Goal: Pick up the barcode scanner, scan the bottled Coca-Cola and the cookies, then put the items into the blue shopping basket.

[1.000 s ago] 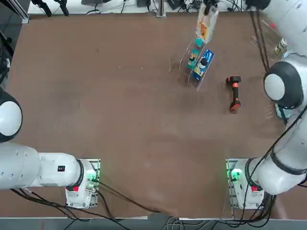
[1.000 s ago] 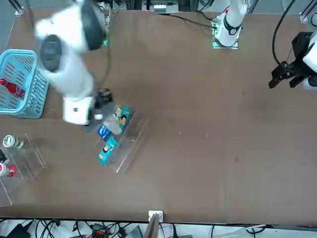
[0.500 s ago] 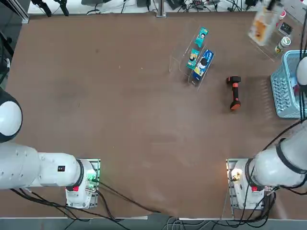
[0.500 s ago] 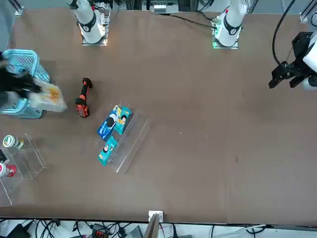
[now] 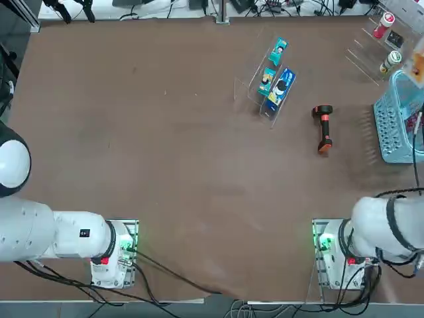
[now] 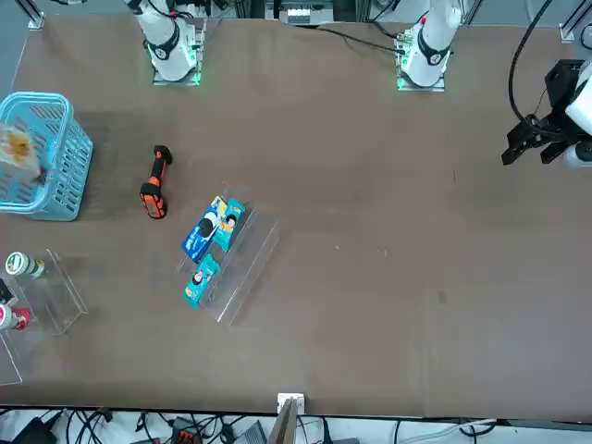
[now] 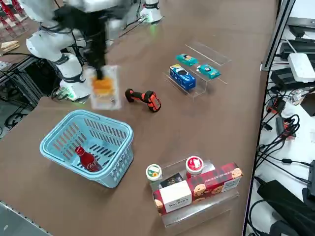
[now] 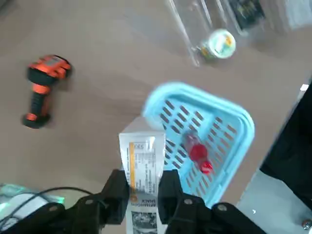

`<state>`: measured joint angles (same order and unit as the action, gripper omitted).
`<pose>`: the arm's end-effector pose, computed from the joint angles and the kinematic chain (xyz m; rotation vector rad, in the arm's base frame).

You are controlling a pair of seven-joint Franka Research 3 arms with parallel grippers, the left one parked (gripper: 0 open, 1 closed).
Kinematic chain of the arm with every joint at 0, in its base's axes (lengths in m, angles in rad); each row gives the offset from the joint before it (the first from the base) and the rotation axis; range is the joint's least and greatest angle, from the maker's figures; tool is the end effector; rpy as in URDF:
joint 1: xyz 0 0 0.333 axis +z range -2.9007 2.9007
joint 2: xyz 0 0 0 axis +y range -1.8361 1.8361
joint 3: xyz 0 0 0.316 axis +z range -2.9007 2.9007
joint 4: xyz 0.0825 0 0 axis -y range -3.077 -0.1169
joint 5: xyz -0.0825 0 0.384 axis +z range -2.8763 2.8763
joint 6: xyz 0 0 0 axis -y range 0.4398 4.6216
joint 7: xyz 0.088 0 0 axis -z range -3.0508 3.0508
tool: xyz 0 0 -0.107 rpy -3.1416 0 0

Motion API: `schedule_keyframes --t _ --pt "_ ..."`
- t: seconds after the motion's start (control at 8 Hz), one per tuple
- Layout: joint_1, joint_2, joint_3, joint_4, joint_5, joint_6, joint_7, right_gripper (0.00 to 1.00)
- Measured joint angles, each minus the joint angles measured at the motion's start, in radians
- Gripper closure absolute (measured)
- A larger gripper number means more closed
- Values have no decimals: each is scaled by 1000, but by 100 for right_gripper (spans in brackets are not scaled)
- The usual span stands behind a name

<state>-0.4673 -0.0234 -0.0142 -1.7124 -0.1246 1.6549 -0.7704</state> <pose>0.4822 -0.2660 0.5783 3.0229 0.4592 -0.1531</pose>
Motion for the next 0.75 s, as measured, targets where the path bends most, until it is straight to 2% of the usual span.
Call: schedule_keyframes --t 0.12,0.25,0.5,0.75 --pt "-73 -64 -1 -142 0 102 -20 64" --pt "-123 -92 -1 -249 0 189 -24 64" --pt "-151 -91 -2 -387 0 339 -23 64" --pt "-151 -75 -2 -466 1 457 -20 64"
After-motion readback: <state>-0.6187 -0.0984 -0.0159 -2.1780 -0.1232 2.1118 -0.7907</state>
